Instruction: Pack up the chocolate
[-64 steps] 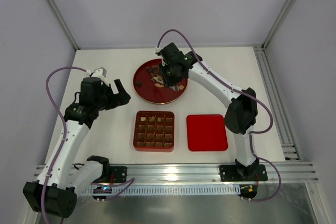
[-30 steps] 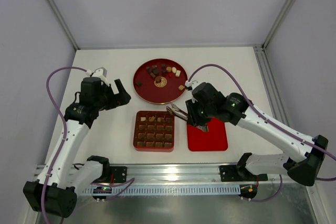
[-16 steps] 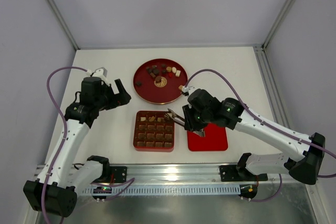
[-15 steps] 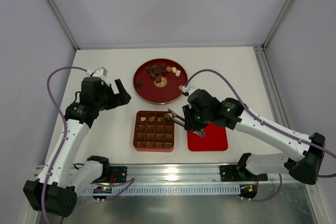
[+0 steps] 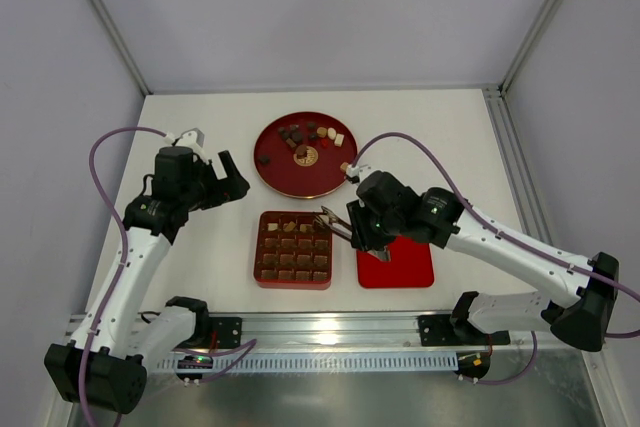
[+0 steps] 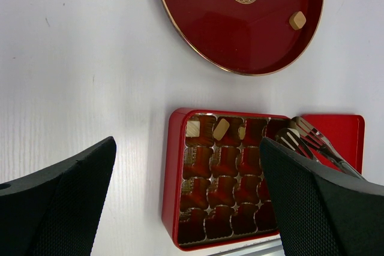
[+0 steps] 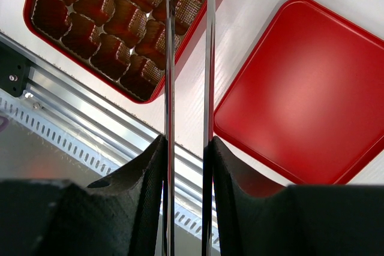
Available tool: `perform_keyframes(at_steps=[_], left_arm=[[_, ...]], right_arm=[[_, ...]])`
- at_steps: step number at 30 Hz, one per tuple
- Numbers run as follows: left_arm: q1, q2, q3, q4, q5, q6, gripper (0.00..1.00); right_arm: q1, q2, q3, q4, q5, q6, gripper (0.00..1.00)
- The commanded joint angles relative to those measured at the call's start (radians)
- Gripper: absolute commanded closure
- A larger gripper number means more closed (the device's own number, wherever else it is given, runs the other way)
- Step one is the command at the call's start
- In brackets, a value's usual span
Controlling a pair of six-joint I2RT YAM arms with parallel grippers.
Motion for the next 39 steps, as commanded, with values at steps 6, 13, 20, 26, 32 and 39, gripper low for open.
perform_keyframes(at_steps=[6,13,20,26,32,39], left_arm=[[-0.001,-0.003,-0.001,0.009,0.009,0.015,0.00],[0.000,-0.005,-0.001,0.010,0.009,0.015,0.00],[0.000,-0.005,-0.001,0.010,0.008,0.015,0.00],[0.000,-0.006,0.001,0.010,0.006,0.013,0.00],[0.000,-0.008,0.001,0.010,0.005,0.015,0.00],[0.000,-0.008,0.001,0.010,0.006,0.015,0.00]], right_arm=[[0.012,0.007,0.002,0.044,0.019,0.013,0.63],[0.020,0.013,0.002,0.041,0.028,0.015,0.63],[0.026,0.019,0.008,0.039,0.032,0.017,0.63],[0.027,0.021,0.010,0.039,0.037,0.015,0.63],[0.029,0.021,0.017,0.038,0.037,0.013,0.62],[0.032,0.027,0.022,0.038,0.038,0.013,0.61]])
